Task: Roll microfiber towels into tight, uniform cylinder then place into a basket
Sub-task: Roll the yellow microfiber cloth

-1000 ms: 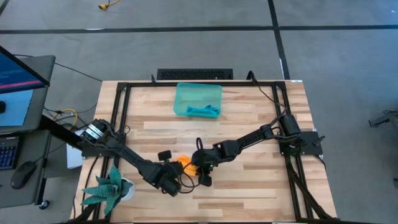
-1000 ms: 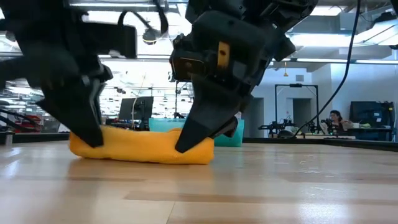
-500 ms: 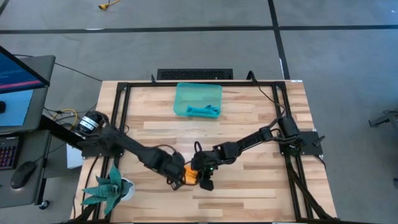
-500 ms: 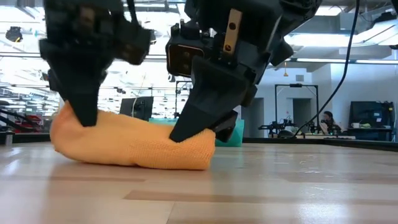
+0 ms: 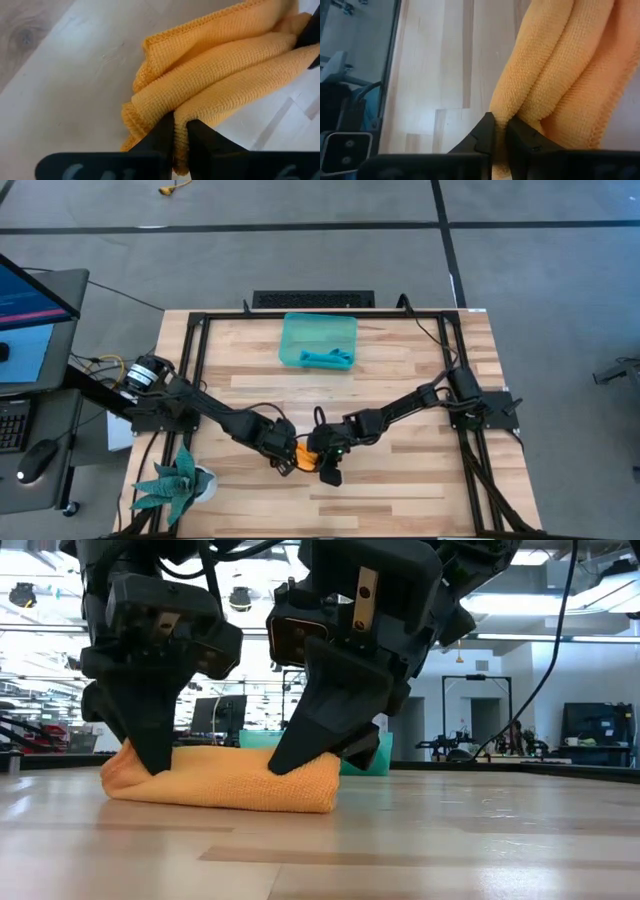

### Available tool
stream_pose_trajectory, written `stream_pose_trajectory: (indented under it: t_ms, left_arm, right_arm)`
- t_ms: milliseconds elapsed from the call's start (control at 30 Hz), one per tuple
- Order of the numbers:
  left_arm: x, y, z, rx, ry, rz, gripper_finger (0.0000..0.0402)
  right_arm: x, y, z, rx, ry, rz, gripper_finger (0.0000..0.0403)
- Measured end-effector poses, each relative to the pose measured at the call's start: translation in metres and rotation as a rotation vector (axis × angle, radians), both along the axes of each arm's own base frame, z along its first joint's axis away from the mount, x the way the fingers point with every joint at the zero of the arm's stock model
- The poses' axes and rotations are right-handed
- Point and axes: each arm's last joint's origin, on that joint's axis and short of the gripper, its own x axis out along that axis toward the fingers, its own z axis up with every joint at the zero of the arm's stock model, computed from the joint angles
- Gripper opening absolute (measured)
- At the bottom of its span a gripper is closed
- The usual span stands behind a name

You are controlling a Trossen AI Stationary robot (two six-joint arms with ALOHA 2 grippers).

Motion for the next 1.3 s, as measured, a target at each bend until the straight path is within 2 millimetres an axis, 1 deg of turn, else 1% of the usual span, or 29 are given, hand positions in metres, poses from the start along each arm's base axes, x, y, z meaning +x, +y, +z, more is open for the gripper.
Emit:
stream_pose_trajectory:
  t_ms: [67,200,467,600,733,933,1133,1300]
  left_arm:
    - [0.000,0.000,0.000,0.013,-0.004,-0.006,0.0021]
    - [0.000,0.000,-0.001,0.020,-0.008,-0.015,0.0021]
    - [0.000,0.000,-0.001,0.031,-0.007,-0.020,0.0021]
    - [-0.001,0.000,-0.002,0.032,-0.006,-0.021,0.0021]
    - [-0.001,0.000,-0.002,0.031,-0.003,-0.021,0.0021]
    - [-0.001,0.000,-0.002,0.030,0.001,-0.022,0.0021]
    - [-0.001,0.000,-0.002,0.031,0.005,-0.022,0.0021]
    - [-0.002,0.000,-0.003,0.035,0.015,-0.022,0.0021]
  right_arm:
    - [0.001,0.000,0.000,-0.029,-0.015,-0.020,0.0057]
    - [0.001,-0.001,0.000,-0.058,-0.046,0.006,0.0069]
    - [0.001,-0.001,0.001,-0.067,-0.054,0.006,0.0111]
    - [0.002,-0.006,0.001,-0.046,-0.035,0.001,0.0127]
    - [0.002,-0.010,0.003,-0.038,-0.009,-0.017,0.0134]
    - [0.001,-0.013,0.008,-0.044,-0.004,-0.025,0.0132]
    - [-0.008,-0.015,0.025,-0.080,0.022,-0.024,0.0135]
    - [-0.018,-0.012,0.045,-0.138,-0.001,-0.015,0.0133]
